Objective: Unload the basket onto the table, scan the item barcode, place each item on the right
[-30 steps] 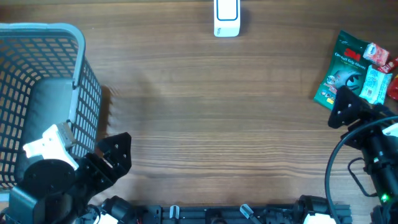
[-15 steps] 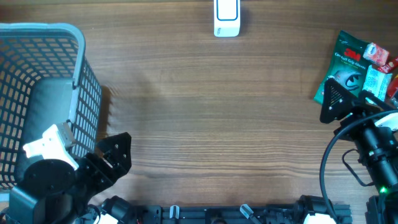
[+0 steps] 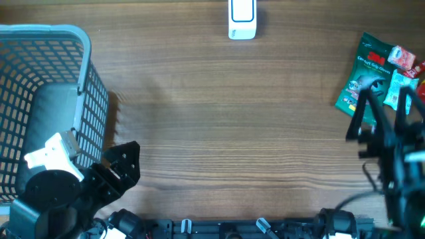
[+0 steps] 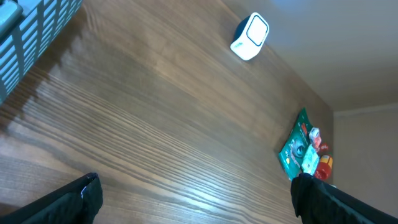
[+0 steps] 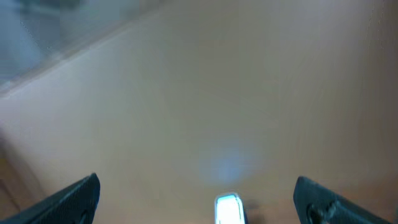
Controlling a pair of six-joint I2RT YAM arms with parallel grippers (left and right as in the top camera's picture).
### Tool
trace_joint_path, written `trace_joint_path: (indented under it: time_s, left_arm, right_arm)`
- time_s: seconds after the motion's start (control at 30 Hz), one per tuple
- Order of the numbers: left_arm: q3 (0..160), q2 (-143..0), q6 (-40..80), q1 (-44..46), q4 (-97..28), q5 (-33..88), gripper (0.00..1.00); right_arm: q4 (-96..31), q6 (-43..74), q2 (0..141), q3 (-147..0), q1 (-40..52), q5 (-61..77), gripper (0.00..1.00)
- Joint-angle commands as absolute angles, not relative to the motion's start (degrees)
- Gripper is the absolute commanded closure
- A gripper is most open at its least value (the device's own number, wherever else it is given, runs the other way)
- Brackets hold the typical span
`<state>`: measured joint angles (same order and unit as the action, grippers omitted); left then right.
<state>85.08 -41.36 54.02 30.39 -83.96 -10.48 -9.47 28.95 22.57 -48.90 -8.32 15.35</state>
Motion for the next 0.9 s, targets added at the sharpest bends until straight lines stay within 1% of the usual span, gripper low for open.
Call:
trace_joint_path:
  time_s: [0.0, 0.17, 0.37, 0.5, 0.6, 0.73, 0.87]
  left_arm:
    - [85.1, -41.7, 52.9, 30.7, -83.9, -11.2, 0.00]
    - [85.1, -41.7, 52.9, 30.7, -83.9, -11.2, 0.00]
    - [85.1, -41.7, 52.9, 30.7, -83.9, -11.2, 0.00]
    - [85.1, -41.7, 52.9, 30.7, -83.9, -11.2, 0.00]
    - [85.1, -41.7, 52.9, 30.7, -83.9, -11.2, 0.00]
    - [85.1, -41.7, 52.9, 30.7, -83.9, -11.2, 0.00]
    - [85.1, -41.7, 52.9, 30.7, -83.9, -11.2, 0.00]
  right_arm:
    - [-2.2, 35.1, 12.3, -37.0, -6.9, 12.0, 0.00]
    - [2.6, 39.0, 3.1, -25.5, -1.9, 2.9, 0.00]
    - [6.9, 38.3, 0.4, -17.0, -1.5, 3.2, 0.00]
    - [12.6, 30.8, 0.2, -13.0, -1.5, 7.2, 0.00]
    - [16.7, 27.5, 0.2, -10.9, -1.6, 9.1, 0.00]
    - [19.8, 27.1, 0.2, -8.4, -2.5, 10.2, 0.00]
    - [21.0, 27.2, 0.2, -4.9, -2.7, 8.3, 0.00]
